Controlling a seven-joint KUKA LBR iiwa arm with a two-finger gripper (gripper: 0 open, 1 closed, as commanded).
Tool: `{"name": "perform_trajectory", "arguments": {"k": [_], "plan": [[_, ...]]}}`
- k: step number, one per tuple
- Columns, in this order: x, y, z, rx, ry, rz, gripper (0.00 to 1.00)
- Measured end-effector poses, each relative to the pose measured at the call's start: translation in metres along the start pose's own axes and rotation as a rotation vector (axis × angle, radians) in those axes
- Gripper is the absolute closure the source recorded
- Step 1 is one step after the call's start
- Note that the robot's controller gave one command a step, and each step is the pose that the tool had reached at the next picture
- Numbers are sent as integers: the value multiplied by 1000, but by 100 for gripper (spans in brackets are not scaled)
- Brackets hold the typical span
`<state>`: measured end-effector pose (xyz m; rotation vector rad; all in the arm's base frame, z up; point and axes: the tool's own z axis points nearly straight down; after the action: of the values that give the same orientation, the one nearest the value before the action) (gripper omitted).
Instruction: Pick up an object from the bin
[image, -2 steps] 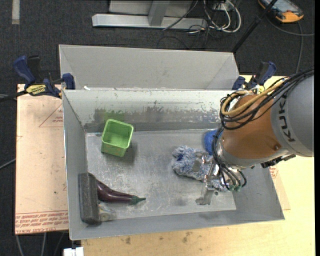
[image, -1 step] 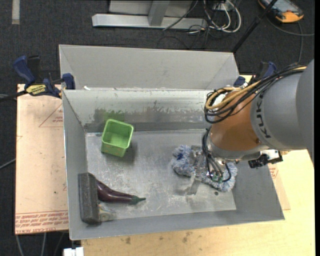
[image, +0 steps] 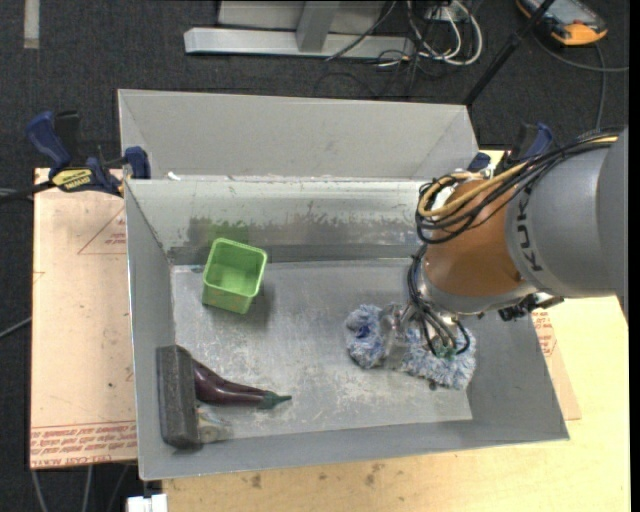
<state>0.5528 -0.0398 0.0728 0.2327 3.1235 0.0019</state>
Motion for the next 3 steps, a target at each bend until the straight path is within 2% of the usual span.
{"name": "perform_trajectory", "arguments": {"k": [1,2,3], "plan": [[0,0,0,0,0,0,100],[4,11,-42,2,15,-15,100],[-2,16,-80,0,2,-37,100]]}}
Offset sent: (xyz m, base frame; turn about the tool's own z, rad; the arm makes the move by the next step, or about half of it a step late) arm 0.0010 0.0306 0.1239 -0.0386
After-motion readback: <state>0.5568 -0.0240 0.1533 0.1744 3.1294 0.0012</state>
